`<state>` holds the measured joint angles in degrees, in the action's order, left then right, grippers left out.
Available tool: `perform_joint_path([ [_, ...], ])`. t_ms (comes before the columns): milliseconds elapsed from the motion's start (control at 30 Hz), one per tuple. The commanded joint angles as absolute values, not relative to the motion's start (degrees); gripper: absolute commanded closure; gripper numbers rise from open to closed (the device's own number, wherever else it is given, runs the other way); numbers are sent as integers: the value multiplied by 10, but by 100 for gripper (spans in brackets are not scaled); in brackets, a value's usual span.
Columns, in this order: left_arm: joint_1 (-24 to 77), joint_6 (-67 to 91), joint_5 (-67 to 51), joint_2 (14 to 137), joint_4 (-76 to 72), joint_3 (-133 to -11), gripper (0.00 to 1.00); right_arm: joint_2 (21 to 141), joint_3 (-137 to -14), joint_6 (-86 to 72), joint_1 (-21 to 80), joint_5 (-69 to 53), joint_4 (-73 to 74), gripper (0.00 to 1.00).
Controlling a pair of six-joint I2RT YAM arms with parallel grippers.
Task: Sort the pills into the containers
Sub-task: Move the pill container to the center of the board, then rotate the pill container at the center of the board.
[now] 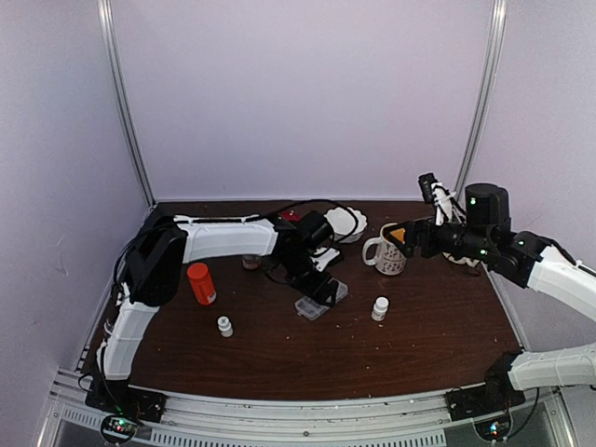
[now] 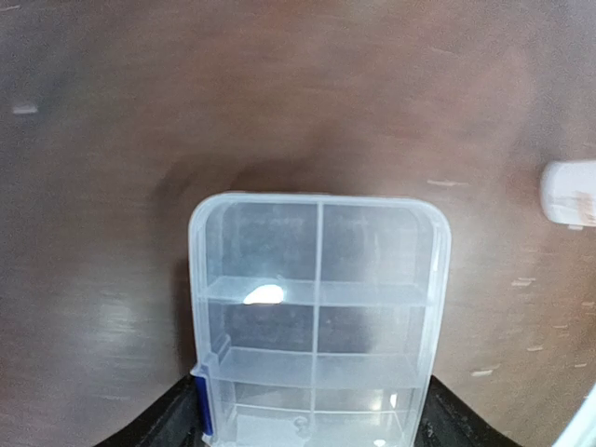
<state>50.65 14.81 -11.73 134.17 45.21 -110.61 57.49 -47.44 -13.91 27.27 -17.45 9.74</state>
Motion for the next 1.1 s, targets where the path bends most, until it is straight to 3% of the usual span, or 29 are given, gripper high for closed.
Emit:
perform_joint_path([
  [0, 545, 267, -166, 1279, 322, -1042, 22, 572, -472, -124, 358, -99, 151, 3],
  [233, 546, 288, -41, 1160, 253, -937, 18, 575, -438, -228, 405, -89, 120, 4],
  [467, 546, 322, -29, 1112, 198, -847, 19, 629, -462, -299, 446, -81, 142, 6],
  [667, 546, 302, 14, 1060, 155, -760, 21, 694, -498, -431, 541, 14, 232, 7],
  [933, 539, 294, 1, 1063, 141, -729, 37, 760, -514, -491, 546, -8, 213, 6],
  [1000, 532, 290, -18, 1068, 146, -727, 50, 801, -543, -482, 546, -29, 214, 11],
  [1067, 524, 281, -41, 1075, 152, -726, 57, 842, -569, -474, 546, -50, 217, 24],
])
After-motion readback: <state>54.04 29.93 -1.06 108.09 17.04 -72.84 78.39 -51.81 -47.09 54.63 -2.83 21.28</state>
